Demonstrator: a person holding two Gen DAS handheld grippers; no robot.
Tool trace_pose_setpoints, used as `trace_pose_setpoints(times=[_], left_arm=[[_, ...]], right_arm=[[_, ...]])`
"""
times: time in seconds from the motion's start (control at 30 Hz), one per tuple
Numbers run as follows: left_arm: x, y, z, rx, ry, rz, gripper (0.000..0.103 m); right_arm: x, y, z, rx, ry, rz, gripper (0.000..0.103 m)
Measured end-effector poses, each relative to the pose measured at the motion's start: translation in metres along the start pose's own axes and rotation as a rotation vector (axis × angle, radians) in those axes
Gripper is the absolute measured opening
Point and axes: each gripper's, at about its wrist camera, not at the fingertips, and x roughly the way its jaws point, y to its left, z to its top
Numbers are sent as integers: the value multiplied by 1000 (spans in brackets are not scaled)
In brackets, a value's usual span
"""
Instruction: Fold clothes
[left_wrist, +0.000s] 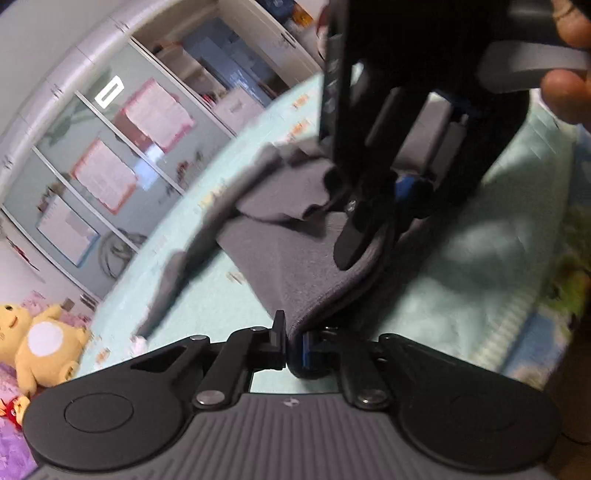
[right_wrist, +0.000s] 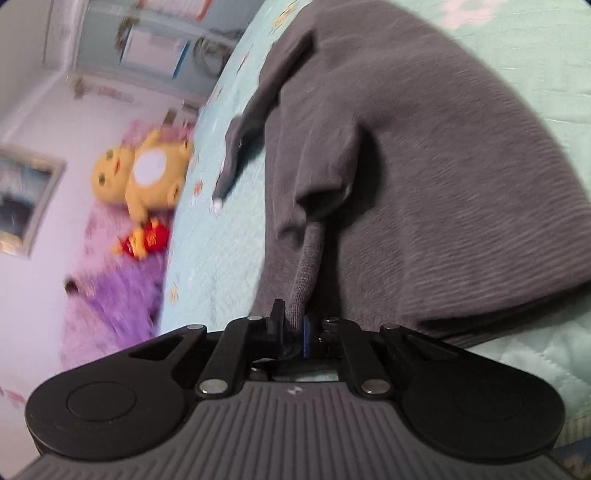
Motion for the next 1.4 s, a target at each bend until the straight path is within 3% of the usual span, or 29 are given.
trace_pose_setpoints(times=[0.2,0.4,0.5,0.6,0.7,0.87,0.97,1.07,1.13,1.27,1.33,1.4], left_arm=[[-1,-3,2,45,13,4,5],[-10,-5,2,87,8,7,6],[-20,0,1,78,2,-24,7],[-31,16,0,6,-3,-92,14],[-40,40,-6,-110,0,-191,29],[-52,82,-7,-366,-40,-348,29],[-48,94,10,-459,-93,-385,29],[-23,95,29,-515,-93,-453,29],[-3,91,35,-525,-71,-494,29],[35,72,26,-574,63,-558,28],[39,72,23,-610,69,-577,28],[38,75,21,-643,61,-590,28]], right_arm=[[3,0,-3,-81,0,-42,6],[-2,-17,-1,-1,0,32,7],[-10,-19,-5,2,5,53,13],[-27,-17,-11,-27,12,76,22],[-54,-15,-18,-80,7,100,24],[-104,-17,-11,-106,-124,178,24],[-120,-20,5,-115,-232,135,24],[-121,-23,17,-117,-291,101,24],[-118,-24,18,-135,-288,84,24],[-112,-25,16,-201,-250,33,23],[-109,-25,15,-234,-231,7,10],[-106,-25,14,-267,-212,-18,10]])
